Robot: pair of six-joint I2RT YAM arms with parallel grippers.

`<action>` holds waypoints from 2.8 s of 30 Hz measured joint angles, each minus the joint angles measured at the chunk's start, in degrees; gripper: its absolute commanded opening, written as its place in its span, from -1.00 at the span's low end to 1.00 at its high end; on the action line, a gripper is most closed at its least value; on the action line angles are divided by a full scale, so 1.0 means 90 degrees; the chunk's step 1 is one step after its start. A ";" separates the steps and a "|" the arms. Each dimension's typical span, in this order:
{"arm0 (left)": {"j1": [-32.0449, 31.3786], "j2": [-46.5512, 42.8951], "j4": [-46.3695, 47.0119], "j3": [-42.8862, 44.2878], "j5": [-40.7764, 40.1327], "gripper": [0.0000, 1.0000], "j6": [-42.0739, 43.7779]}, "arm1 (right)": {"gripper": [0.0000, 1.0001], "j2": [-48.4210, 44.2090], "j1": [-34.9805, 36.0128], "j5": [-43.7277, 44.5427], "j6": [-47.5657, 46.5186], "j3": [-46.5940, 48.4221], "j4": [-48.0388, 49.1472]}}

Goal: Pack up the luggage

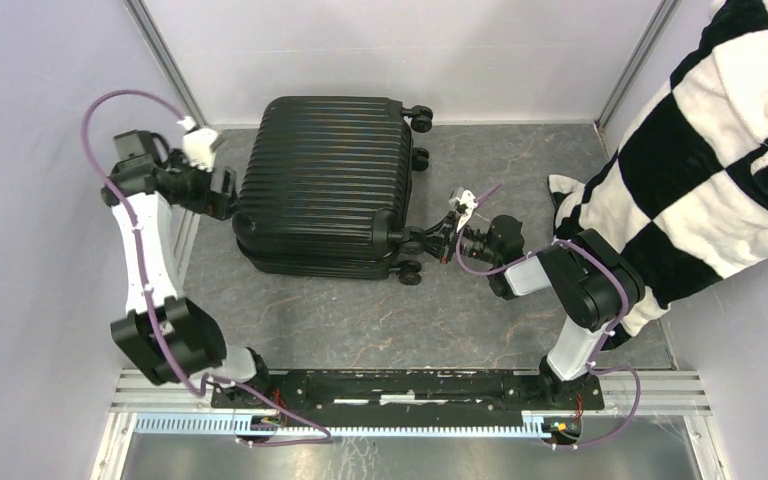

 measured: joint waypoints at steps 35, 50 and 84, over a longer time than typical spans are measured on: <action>-0.7907 0.2591 -0.1596 0.2820 -0.2382 0.99 0.2086 | 0.66 0.0083 -0.0423 0.0284 -0.0243 -0.0177 -0.0240; -0.8123 0.2735 -0.1207 0.2480 -0.2516 0.99 0.2086 | 0.65 0.0238 -0.0469 0.0182 -0.0304 -0.0107 -0.0192; -0.8425 0.2922 -0.1044 0.2873 -0.3740 -0.63 0.0920 | 0.17 0.2331 -0.0508 -0.0998 0.1936 0.1494 0.1304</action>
